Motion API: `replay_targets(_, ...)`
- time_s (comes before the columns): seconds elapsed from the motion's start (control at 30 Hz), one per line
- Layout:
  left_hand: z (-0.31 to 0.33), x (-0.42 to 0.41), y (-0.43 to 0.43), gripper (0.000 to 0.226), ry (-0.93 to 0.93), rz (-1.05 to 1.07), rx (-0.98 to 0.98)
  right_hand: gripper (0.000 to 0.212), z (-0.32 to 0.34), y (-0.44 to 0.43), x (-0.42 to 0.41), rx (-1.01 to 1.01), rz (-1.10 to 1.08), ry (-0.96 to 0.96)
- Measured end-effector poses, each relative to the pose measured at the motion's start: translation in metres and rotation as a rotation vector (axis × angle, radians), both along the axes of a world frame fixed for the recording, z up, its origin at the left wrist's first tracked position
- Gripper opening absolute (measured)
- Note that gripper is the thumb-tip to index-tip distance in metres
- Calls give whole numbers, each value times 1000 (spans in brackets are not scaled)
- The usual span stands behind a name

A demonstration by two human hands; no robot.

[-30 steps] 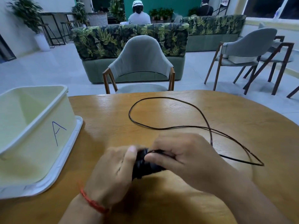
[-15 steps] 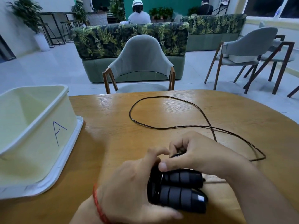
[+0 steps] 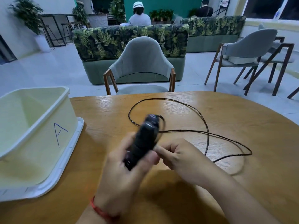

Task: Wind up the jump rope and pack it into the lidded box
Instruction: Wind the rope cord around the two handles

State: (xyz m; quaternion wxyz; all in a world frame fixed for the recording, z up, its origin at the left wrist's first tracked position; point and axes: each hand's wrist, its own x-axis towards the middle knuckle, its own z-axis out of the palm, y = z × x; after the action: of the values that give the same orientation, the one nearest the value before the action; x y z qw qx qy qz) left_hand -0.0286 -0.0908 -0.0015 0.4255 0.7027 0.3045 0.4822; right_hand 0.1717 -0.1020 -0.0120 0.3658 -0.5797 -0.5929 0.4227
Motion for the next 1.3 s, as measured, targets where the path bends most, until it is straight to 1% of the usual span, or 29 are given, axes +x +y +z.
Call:
replay_targets(0.07, 3, 1, 9, 35, -244, 40, -232, 43, 5, -7, 2, 31, 12, -157)
replay_targets(0.1, 4, -2, 14, 40, -324, 74, -341, 39, 9, -10, 2, 62, 24, -226)
replay_targets(0.17, 4, -11, 25, 47, -427, 124, -480, 31, 17, -17, 1, 150, 57, -407)
replay_targets(0.2, 4, -16, 29, 47, -430, 151, -502, 29, 22, -20, 2, 182, 58, -505)
replay_targets(0.27, 2, -19, 34, 43, -336, 207, -479, 27, 30, -21, 3, 229, 31, -631)
replay_targets(0.33, 0, -21, 37, 40, -174, 278, -410, 31, 35, -22, 7, 255, -38, -682)
replay_targets(0.43, -5, -21, 39, 40, 94, 350, -259, 40, 32, -21, 9, 369, -132, -732)
replay_targets(0.5, -7, -17, 37, 40, 277, 389, -174, 40, 30, -22, 5, 476, -119, -712)
replay_targets(0.6, -2, -10, 31, 48, 415, 380, -149, 33, 34, -27, -1, 621, -32, -710)
replay_targets(0.7, -4, -6, 23, 68, 539, 255, -99, 29, 37, -27, 0, 681, 19, -687)
replay_targets(0.73, -4, -5, 19, 71, 563, 202, -71, 30, 37, -26, 1, 685, 25, -674)
replay_targets(0.8, 0, -2, 11, 68, 577, 99, -6, 33, 38, -25, 6, 673, 13, -592)
replay_targets(0.9, 12, -2, 4, 51, 641, -7, 108, 34, 37, -21, 14, 601, 46, -383)
replay_targets(0.93, 15, -4, 3, 50, 672, -43, 151, 33, 36, -19, 16, 573, 66, -338)
replay_targets(1.03, 14, -3, 0, 54, 799, -131, 261, 33, 35, -18, 17, 540, 117, -322)
replay_targets(1.13, 6, 3, -1, 50, 881, -163, 415, 37, 38, -19, 20, 469, 132, -287)
replay_targets(1.17, 7, 3, -4, 51, 878, -170, 450, 39, 39, -20, 22, 402, 129, -248)
replay_targets(1.23, 13, -1, -4, 67, 859, -196, 495, 43, 40, -20, 25, 249, 141, -168)
replay_targets(1.3, 5, 2, 2, 84, 869, -193, 408, 44, 41, -20, 28, 119, 161, -120)
